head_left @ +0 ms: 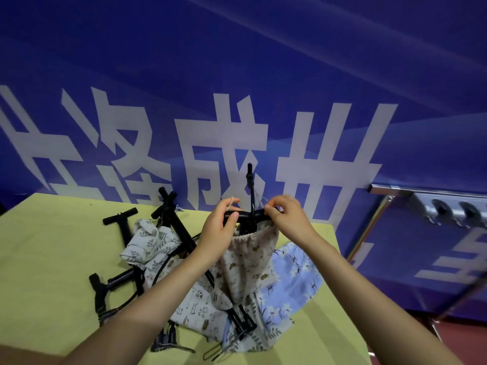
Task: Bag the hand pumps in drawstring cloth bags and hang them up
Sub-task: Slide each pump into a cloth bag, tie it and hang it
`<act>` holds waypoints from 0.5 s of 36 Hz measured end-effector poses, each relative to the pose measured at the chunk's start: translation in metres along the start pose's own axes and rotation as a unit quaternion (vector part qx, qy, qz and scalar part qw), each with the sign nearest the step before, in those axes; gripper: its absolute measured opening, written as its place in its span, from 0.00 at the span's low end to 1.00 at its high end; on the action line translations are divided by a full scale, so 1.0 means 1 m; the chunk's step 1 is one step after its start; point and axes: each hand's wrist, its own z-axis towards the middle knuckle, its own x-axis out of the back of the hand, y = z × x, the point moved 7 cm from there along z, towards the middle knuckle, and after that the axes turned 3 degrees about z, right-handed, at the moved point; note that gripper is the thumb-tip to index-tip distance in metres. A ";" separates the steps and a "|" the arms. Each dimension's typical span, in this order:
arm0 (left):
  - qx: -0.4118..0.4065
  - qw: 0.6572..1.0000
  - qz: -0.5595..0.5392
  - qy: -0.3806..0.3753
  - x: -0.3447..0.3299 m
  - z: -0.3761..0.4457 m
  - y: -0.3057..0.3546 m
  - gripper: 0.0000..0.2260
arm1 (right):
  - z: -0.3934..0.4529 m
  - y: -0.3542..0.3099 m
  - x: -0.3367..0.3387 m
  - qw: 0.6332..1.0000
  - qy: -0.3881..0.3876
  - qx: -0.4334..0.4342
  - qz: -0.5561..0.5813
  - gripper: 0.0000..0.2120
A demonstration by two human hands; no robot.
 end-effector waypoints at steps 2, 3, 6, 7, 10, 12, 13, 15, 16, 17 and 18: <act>0.013 1.000 0.008 0.018 0.001 0.001 -0.001 0.16 | -0.003 -0.005 0.006 0.998 0.049 0.028 -0.037 0.08; 0.017 1.000 0.011 0.022 0.002 0.002 -0.002 0.17 | -0.004 -0.008 0.007 0.997 0.063 0.039 -0.038 0.08; 0.021 0.999 0.018 0.020 0.002 0.004 -0.001 0.17 | -0.009 -0.015 0.004 0.998 0.053 0.038 -0.017 0.10; 0.021 0.999 0.021 0.021 0.002 0.004 0.000 0.17 | -0.011 -0.017 0.002 0.998 0.050 0.030 -0.018 0.11; 0.027 0.999 0.025 0.033 0.007 0.005 -0.001 0.16 | -0.014 -0.017 -0.001 0.997 0.048 -0.011 0.058 0.12; 0.024 0.999 0.026 0.032 0.009 0.005 -0.001 0.16 | -0.013 -0.012 -0.002 0.981 0.041 -0.055 0.182 0.13; 0.020 0.999 0.022 0.029 0.010 0.004 -0.001 0.16 | -0.012 -0.009 -0.001 0.965 0.041 -0.077 0.247 0.14; 0.014 1.000 0.015 0.023 0.010 0.002 0.000 0.16 | -0.010 -0.005 0.000 0.929 0.037 -0.104 0.352 0.14; 0.013 1.000 0.015 0.020 0.010 0.000 0.000 0.17 | -0.009 -0.004 0.001 0.919 0.030 -0.106 0.378 0.14; 0.014 1.000 0.012 0.015 0.009 -0.001 0.000 0.17 | -0.009 -0.003 0.001 0.919 0.024 -0.101 0.381 0.13; 0.015 1.000 0.006 0.009 0.009 -0.001 0.000 0.17 | -0.008 -0.002 0.000 0.927 0.021 -0.092 0.362 0.12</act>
